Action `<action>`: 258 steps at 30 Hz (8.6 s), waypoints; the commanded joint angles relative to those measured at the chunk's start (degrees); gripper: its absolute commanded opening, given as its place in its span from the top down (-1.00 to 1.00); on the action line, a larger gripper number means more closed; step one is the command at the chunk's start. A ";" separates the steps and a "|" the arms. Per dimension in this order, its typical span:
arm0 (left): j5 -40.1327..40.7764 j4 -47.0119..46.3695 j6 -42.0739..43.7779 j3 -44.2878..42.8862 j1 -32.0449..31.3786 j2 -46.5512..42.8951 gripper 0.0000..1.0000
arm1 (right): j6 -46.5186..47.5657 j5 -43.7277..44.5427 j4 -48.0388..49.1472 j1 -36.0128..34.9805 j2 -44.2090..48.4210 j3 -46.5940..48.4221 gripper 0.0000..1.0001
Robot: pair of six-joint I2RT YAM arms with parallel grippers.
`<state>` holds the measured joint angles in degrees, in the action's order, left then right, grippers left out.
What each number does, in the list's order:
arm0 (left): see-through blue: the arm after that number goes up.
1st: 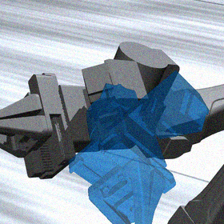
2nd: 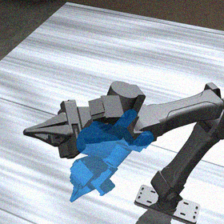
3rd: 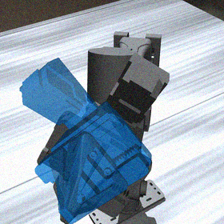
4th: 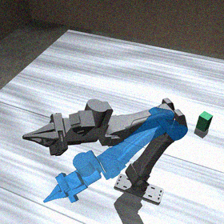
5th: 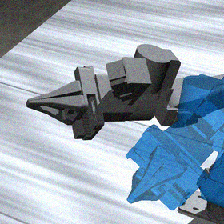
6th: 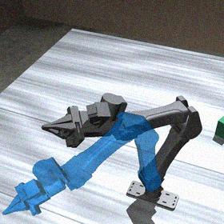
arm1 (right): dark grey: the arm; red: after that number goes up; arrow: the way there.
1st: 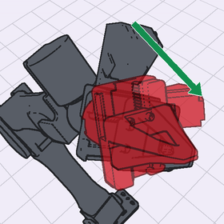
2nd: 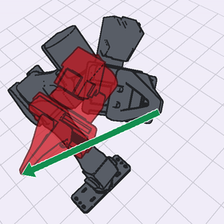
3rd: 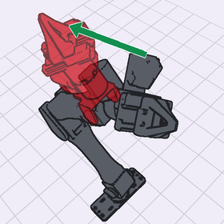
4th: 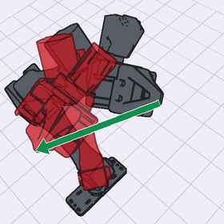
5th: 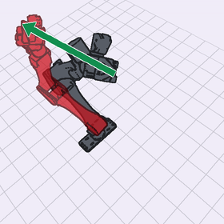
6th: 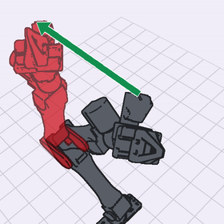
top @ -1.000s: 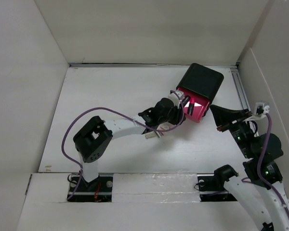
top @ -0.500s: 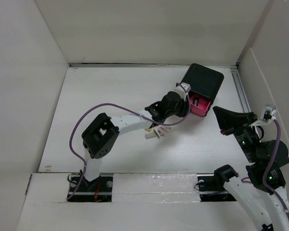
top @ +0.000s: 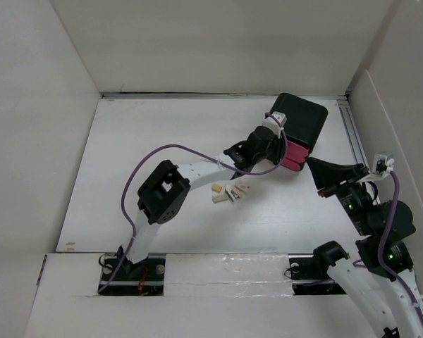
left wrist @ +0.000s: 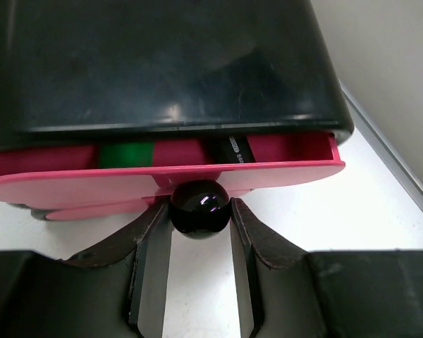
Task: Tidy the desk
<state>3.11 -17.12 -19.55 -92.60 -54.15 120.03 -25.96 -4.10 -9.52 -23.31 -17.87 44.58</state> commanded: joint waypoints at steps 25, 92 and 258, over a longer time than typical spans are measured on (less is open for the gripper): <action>6.81 -7.48 -0.58 9.51 0.98 -10.58 -0.42 | 0.64 1.73 2.57 -0.42 -3.31 -2.92 0.95; 8.66 -0.63 7.51 -12.09 -1.04 10.67 0.85 | 0.99 1.20 5.92 -0.42 -6.57 -10.74 0.49; 16.05 5.35 2.41 -7.33 -3.59 -0.59 0.55 | 2.14 5.51 -2.17 -0.42 0.55 -7.40 0.95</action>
<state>19.81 -10.22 -17.96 -95.96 -57.58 120.03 -24.82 0.62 -11.73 -23.31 -17.96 36.05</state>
